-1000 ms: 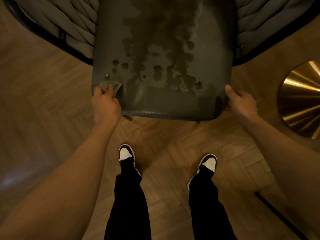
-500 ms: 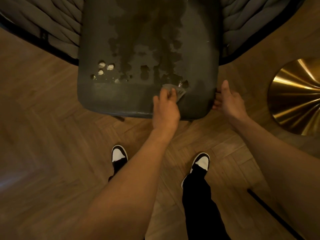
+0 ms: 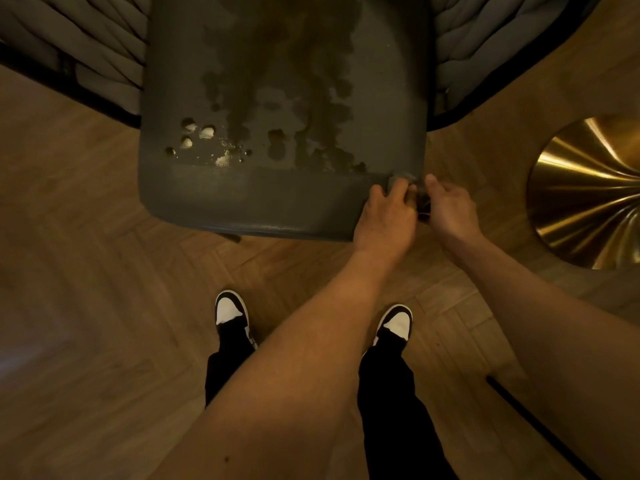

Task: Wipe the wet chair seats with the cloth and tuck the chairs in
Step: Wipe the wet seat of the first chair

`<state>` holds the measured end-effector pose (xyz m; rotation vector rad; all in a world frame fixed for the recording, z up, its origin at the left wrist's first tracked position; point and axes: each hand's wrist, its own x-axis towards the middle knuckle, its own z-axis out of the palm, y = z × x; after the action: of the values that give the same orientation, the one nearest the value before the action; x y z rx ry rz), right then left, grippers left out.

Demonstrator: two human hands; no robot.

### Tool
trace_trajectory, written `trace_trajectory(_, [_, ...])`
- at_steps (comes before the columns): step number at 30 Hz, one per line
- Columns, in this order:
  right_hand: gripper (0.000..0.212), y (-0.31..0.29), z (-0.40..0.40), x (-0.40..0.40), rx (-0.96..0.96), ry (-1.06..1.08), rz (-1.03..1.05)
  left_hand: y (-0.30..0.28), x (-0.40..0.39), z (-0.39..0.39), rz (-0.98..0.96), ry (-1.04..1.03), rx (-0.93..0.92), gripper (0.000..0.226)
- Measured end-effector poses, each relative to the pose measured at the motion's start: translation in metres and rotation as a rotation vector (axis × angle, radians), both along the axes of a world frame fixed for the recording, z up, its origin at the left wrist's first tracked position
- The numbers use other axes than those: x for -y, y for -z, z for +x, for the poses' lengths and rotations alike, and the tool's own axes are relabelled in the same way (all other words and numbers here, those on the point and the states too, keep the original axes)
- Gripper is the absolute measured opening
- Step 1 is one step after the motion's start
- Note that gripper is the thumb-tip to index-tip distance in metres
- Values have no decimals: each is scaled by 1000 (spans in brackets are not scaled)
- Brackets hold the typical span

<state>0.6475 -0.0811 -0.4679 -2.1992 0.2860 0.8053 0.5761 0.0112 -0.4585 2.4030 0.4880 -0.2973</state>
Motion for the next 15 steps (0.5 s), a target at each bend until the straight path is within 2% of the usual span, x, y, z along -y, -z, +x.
trace_trajectory(2, [52,-7,-3,-4,16,-35,-23,-1,-13,-5,125,62,4,39])
trace_trajectory(4, [46,-6,-2,-6,53,-95,-49,5,-30,-13,255,158,29,45])
trace_trajectory(7, [51,-5,-1,-10,70,-168,-94,8,-55,-23,311,139,-8,48])
trace_trajectory(11, [75,-4,3,-21,87,-228,-121,6,-89,-41,332,60,-55,53])
trace_trajectory(15, [77,-7,4,-31,85,-258,-144,7,-130,-65,385,-36,-111,57])
